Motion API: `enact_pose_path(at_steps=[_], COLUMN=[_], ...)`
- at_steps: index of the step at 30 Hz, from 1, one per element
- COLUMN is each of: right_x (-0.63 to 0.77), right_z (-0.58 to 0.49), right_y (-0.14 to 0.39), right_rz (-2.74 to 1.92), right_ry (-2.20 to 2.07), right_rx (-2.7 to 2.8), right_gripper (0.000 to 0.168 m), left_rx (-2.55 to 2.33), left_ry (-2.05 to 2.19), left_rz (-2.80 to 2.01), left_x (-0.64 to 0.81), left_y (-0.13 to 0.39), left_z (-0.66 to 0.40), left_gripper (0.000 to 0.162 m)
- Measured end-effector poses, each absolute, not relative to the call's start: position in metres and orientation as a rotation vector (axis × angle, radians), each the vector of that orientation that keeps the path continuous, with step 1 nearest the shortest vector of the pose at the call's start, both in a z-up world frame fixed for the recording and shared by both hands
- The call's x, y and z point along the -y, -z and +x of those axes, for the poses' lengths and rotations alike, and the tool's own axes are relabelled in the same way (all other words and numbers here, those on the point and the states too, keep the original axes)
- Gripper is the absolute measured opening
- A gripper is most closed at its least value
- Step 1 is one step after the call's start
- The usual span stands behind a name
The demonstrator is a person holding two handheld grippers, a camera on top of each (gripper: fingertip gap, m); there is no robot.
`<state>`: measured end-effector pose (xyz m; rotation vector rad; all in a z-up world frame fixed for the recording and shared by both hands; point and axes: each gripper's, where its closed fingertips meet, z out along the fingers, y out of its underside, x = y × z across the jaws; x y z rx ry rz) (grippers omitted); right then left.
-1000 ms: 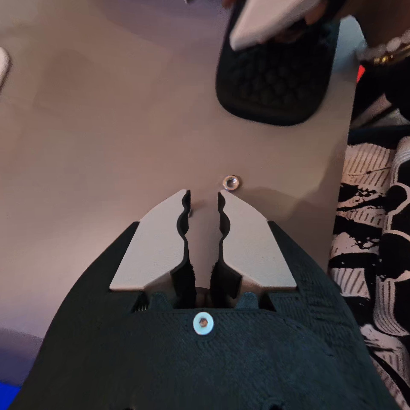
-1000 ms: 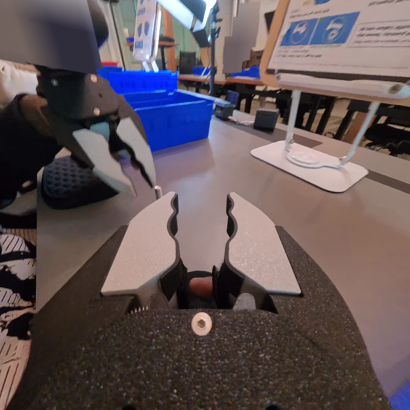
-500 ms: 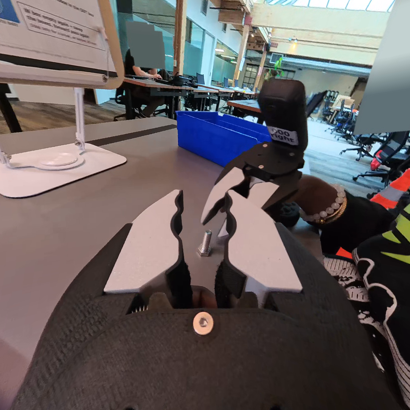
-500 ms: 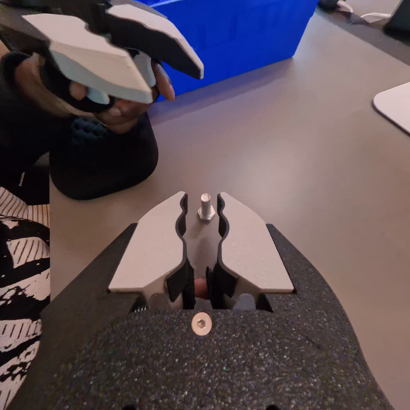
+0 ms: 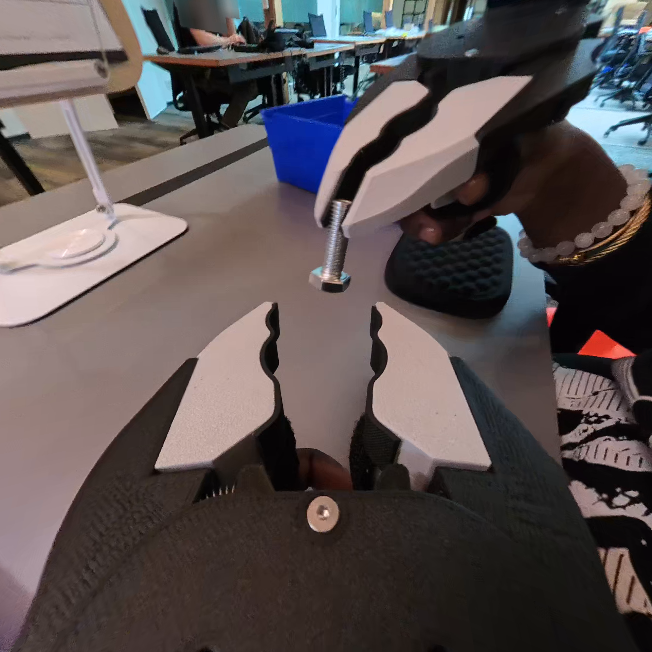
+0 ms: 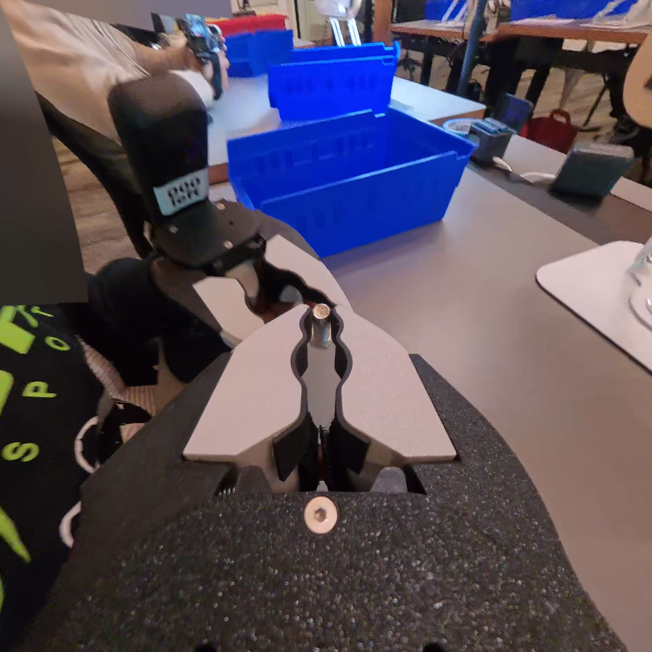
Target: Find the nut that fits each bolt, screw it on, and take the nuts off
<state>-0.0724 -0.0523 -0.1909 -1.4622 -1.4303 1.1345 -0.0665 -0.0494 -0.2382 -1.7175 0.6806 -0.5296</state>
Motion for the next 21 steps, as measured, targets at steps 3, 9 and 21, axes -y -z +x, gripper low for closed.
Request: enact_pose_path(at_steps=[3,9,21], right_x=[0.059,0.069,0.083], right_z=[-0.072,-0.073,-0.067], right_y=[0.188,0.197,0.199], right_rz=[-1.451,-1.435,-1.321], right_ry=[-1.141,-1.120,-1.103], right_rx=[1.464,1.541,1.696], right_gripper=[0.010,0.010,0.010], left_rx=[-0.703,-0.724,-0.858], left_ry=[0.528,0.435,0.479], left_rz=[-1.664,-1.685,-1.659], left_x=[0.051,0.048,0.060], left_y=[0.232,0.239,0.245], left_z=[-0.052,-0.050,-0.037], left_gripper=[0.049,0.037,0.024])
